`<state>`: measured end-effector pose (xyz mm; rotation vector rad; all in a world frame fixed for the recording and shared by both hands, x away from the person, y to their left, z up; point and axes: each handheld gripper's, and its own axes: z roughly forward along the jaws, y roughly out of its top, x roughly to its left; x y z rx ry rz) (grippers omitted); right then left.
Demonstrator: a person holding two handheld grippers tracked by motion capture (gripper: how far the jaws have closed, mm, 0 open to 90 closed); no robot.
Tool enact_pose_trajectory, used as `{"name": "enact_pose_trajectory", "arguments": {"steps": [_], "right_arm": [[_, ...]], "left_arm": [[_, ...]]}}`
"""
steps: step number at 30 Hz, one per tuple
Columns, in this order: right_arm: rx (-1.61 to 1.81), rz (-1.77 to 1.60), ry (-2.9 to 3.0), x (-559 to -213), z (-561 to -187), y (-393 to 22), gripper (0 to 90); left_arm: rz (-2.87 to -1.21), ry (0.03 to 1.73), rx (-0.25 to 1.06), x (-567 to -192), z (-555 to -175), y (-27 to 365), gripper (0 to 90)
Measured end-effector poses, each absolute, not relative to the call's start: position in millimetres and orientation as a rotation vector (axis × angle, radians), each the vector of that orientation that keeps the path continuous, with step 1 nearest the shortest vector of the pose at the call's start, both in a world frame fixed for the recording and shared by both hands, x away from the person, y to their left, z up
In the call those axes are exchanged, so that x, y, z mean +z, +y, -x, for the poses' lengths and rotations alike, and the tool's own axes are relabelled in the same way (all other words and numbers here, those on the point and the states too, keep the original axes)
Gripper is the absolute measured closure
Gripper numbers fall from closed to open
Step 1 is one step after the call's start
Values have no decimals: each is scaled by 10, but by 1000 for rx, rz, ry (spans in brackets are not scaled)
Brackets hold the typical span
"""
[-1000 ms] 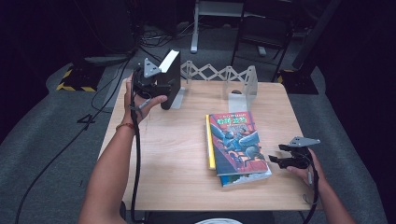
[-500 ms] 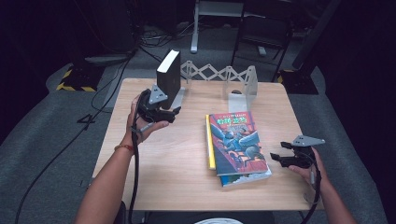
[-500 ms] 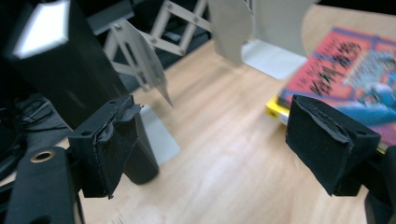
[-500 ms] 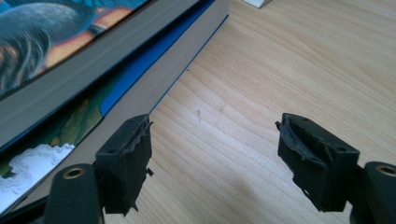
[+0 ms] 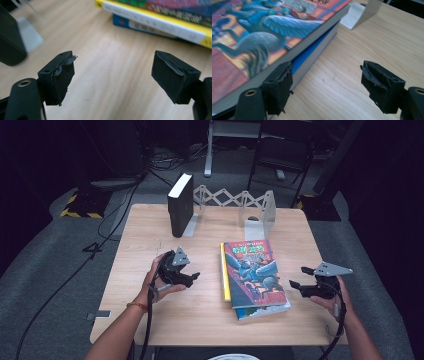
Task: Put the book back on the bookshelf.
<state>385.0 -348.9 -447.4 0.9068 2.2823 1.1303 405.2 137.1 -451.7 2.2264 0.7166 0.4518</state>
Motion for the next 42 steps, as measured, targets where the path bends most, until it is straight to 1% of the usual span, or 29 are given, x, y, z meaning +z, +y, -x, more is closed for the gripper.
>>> {"name": "enact_pose_trajectory", "arguments": {"steps": [4, 6, 9, 12, 14, 15, 17, 22, 26, 31, 32, 33, 34, 39, 42], "right_arm": [[1169, -896, 2286, -4404, -3813, -3456, 257], [1227, -886, 2287, -4317, -3762, -3414, 257], [1234, -871, 2291, -4237, -3706, -3339, 257], [1263, -839, 2309, -4186, -3657, -3259, 254], [1271, -820, 2317, -4169, -3634, -3223, 253], [1261, -784, 2335, -4156, -3594, -3146, 250], [1256, -755, 2369, -4167, -3562, -3080, 246], [1240, -723, 2434, -4220, -3498, -3046, 239], [1258, -737, 2471, -4252, -3456, -3091, 227], [1236, -756, 2479, -4319, -3547, -2978, 225], [1169, -744, 2493, -4373, -3576, -2898, 223], [1169, -744, 2493, -4373, -3576, -2898, 223], [1128, -731, 2502, -4414, -3588, -2855, 210], [1185, -762, 2514, -4489, -3682, -2836, 156], [1200, -766, 2507, -4503, -3758, -2840, 145]], "left_arm": [[-2251, 709, 417, -4634, -3972, 1330, 182], [-2281, 691, 369, -4735, -3908, 1291, 179], [-2323, 675, 363, -4842, -3840, 1240, 181], [-2337, 662, 325, -4907, -3784, 1218, 185], [-2342, 657, 322, -4914, -3764, 1211, 183], [-2336, 652, 310, -4919, -3745, 1206, 179], [-2324, 650, 290, -4937, -3700, 1216, 178], [-2347, 656, 305, -4985, -3647, 1219, 177], [-2298, 694, 256, -5032, -3628, 1269, 176], [-2291, 700, 266, -5039, -3617, 1277, 172], [-2291, 732, 272, -5042, -3627, 1266, 138], [-2291, 732, 272, -5042, -3627, 1266, 126], [-2299, 736, 270, -5036, -3636, 1258, 126], [-2311, 721, 262, -5029, -3666, 1251, 123], [-2325, 754, 267, -5008, -3701, 1221, 123]]}}
